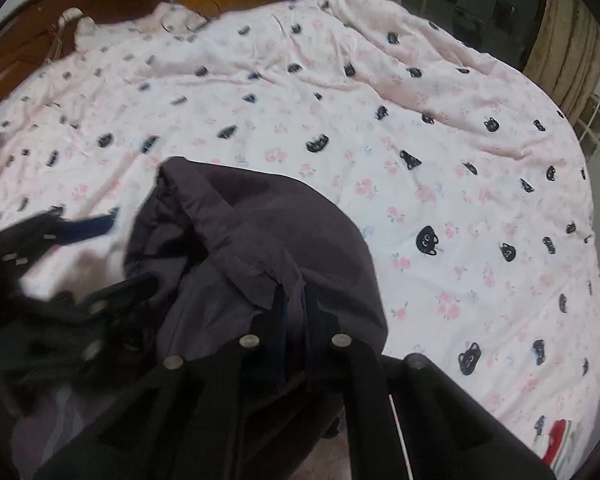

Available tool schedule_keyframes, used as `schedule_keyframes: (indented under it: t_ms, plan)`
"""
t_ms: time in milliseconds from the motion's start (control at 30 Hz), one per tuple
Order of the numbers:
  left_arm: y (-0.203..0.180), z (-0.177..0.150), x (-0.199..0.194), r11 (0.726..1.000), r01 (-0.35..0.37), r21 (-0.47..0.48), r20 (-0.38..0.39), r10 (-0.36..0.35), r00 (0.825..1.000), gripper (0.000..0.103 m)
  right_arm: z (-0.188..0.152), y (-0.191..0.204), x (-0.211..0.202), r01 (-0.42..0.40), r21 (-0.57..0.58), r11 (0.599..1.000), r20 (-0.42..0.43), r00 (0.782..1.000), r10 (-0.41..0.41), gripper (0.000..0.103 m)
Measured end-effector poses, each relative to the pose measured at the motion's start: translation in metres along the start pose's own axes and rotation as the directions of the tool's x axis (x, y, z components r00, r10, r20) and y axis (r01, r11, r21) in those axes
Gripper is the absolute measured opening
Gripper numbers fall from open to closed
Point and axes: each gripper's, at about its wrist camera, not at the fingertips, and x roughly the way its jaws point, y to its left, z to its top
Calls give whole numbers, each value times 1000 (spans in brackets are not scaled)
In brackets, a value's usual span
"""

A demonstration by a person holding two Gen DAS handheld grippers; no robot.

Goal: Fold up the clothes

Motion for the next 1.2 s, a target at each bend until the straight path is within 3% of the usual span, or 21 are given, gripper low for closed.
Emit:
schedule_keyframes:
  t_ms: [67,167,233,400,567,700,867,933,1000,1100,1200]
  plan:
    - [1,0,3,1000,-8,-5,2,8,1000,20,-4,0,-15,-34,-14,999,44,998,35,6]
    - [-2,1,3,1000,0,9,20,-1,1000,8,-10,3,-40,-79,-49,996,107,991,84,6]
    - [0,2,-5,1000,-8,2,52,8,999,6,-13,4,-54,-88,-70,994,138,986,97,6]
    - [15,3,-42,996,-56,-63,169,65,983,3,-23,3,-74,8,-97,995,195,981,11,6]
    - [18,-4,-80,991,-106,-78,250,122,961,3,-33,0,-65,57,-92,994,180,983,-39,7]
    - [24,-15,-78,988,-112,-107,200,131,971,4,-36,-6,-37,86,-50,995,117,990,-79,11]
    - [37,-38,-28,986,-132,-106,2,133,991,12,-43,-13,15,93,15,996,-48,995,-92,13]
    - [38,-44,-18,985,-128,-117,-47,123,991,15,-49,-14,26,112,20,993,-90,990,-110,19]
    - [37,-43,-20,985,-132,-113,-51,126,991,17,-55,-19,26,129,30,991,-97,987,-125,30]
    - [32,-37,-33,987,-122,-103,-41,119,992,24,-60,-26,19,129,32,991,-80,989,-126,32]
    - [34,-28,-51,989,-68,-135,-17,67,998,26,-58,-32,-6,103,51,993,2,995,-103,33]
